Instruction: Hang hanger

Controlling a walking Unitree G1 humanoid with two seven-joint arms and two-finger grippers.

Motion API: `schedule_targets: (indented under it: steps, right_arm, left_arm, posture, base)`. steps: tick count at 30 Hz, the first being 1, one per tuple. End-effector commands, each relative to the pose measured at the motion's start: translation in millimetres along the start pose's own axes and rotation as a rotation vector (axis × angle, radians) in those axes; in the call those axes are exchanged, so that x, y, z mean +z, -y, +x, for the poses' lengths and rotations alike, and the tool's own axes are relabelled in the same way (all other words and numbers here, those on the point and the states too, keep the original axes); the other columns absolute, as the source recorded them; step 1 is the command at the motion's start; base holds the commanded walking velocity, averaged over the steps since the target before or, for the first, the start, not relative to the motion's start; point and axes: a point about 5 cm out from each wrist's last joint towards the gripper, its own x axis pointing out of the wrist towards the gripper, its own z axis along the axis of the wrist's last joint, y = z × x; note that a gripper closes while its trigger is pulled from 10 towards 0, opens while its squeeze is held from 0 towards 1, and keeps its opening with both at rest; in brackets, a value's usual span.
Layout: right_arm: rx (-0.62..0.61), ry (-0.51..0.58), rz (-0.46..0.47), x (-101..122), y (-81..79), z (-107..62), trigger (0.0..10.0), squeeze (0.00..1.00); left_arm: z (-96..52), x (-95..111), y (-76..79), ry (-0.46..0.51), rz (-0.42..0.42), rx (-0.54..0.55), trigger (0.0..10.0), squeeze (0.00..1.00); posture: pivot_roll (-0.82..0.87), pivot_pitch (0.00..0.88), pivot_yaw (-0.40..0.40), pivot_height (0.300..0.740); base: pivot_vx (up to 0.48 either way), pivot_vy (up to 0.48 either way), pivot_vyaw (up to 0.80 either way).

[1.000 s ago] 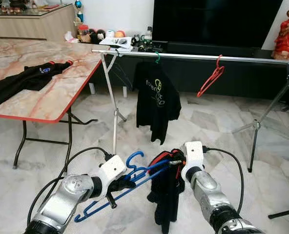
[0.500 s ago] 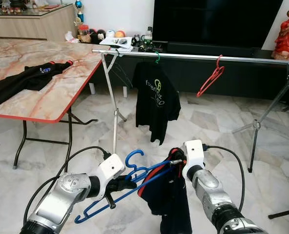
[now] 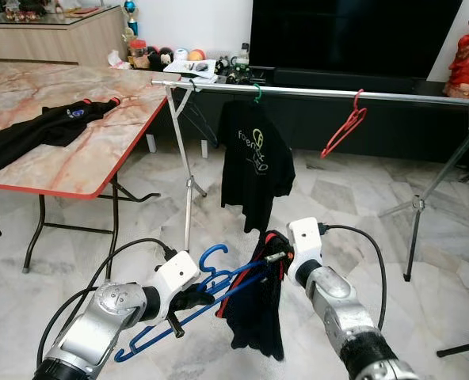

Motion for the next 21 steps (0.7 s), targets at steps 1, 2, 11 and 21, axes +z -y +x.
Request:
schedule_targets:
  steps: [1, 2, 11, 21]
  right_arm:
    - [0.009, -0.013, -0.045, 7, 1.8, -2.6, 10.0, 0.00]
    - [0.007, -0.030, -0.060, 6, 2.8, -4.3, 10.0, 0.00]
    - [-0.057, -0.104, -0.094, 4, 10.1, -19.1, 10.0, 0.00]
    - [0.056, 0.017, -0.182, 43, -1.7, -26.6, 10.0, 0.00]
  left_arm:
    - [1.2, 2, -3.1, -0.012, 0.018, 0.016, 10.0, 0.00]
    - [1.3, 2, -3.6, -0.016, 0.019, 0.023, 10.0, 0.00]
    - [3.3, 3, -14.8, -0.029, 0.033, 0.122, 10.0, 0.00]
    - [3.7, 8, -2.9, 0.010, 0.020, -0.002, 10.0, 0.00]
  posture:
    - [0.16, 0.026, -0.042, 0.740]
    - [0.16, 0.028, -0.040, 0.740]
    - [0.16, 0.030, -0.040, 0.740]
    - [0.15, 0.031, -0.035, 0.740]
  base:
    - [0.000, 0.000, 0.00]
    - [0.000, 0.000, 0.00]
    - [0.000, 0.000, 0.00]
    - [0.000, 0.000, 0.00]
